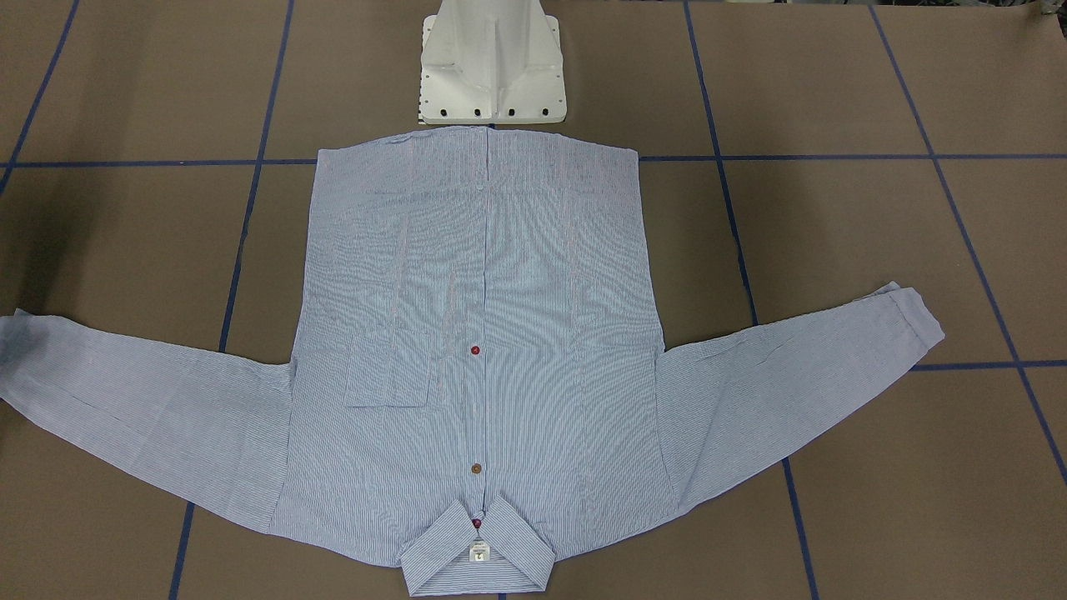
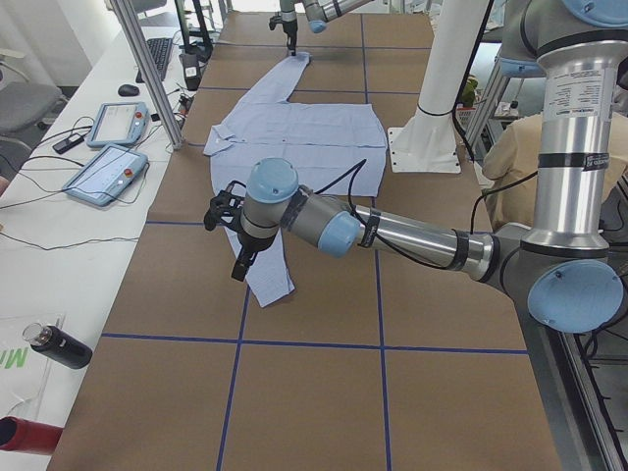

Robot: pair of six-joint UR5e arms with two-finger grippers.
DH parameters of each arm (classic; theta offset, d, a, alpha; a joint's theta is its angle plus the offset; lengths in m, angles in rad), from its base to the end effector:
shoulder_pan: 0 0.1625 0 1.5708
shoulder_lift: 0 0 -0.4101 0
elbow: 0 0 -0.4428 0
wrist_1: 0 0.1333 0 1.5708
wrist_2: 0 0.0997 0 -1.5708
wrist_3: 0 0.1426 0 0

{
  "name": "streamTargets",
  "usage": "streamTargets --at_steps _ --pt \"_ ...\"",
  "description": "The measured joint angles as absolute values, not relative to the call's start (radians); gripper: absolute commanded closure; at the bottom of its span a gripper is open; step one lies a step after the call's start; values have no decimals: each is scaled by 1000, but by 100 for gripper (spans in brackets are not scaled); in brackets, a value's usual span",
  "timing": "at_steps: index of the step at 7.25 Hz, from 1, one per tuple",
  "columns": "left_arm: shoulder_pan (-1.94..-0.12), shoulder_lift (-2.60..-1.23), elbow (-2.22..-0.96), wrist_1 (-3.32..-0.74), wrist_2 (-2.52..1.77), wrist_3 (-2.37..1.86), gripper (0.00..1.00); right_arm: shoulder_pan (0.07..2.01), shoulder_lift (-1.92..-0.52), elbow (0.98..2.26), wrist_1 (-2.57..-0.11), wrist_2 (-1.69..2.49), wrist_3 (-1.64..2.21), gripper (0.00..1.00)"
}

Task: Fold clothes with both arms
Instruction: 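Lower the right gripper to the cuff of the sleeve nearest it and grasp, then carry the grasped sleeve with the right gripper across the shirt toward the collar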

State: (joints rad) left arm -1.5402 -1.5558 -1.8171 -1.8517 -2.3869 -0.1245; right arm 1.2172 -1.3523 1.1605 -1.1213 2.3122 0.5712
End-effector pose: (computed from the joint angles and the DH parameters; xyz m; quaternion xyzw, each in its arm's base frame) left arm -0.0123 -0.5603 0.5073 0.2021 0.4007 0.0587 0.8917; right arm -0.1893 -0.6196 0.7235 -0.0531 -0.3750 0.0541 0.9239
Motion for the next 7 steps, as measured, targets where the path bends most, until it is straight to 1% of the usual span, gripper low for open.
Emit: streamTargets --at_steps 2,4,5,7 --pt "-1540 -1555 -1822 -1852 -2388 -126 1 1223 -1348 1213 -1126 2329 586 100" --pt "-1540 -1556 -1834 -1852 -2391 -125 1 1223 -1344 1302 -1130 2356 642 100" --pt "-1540 -1556 -1838 -1852 -2393 -124 1 1214 -1329 1354 -1131 2360 716 100" --pt "-1540 -1557 -1843 -1852 -2394 -125 1 1156 -1249 1437 -1133 2359 940 100"
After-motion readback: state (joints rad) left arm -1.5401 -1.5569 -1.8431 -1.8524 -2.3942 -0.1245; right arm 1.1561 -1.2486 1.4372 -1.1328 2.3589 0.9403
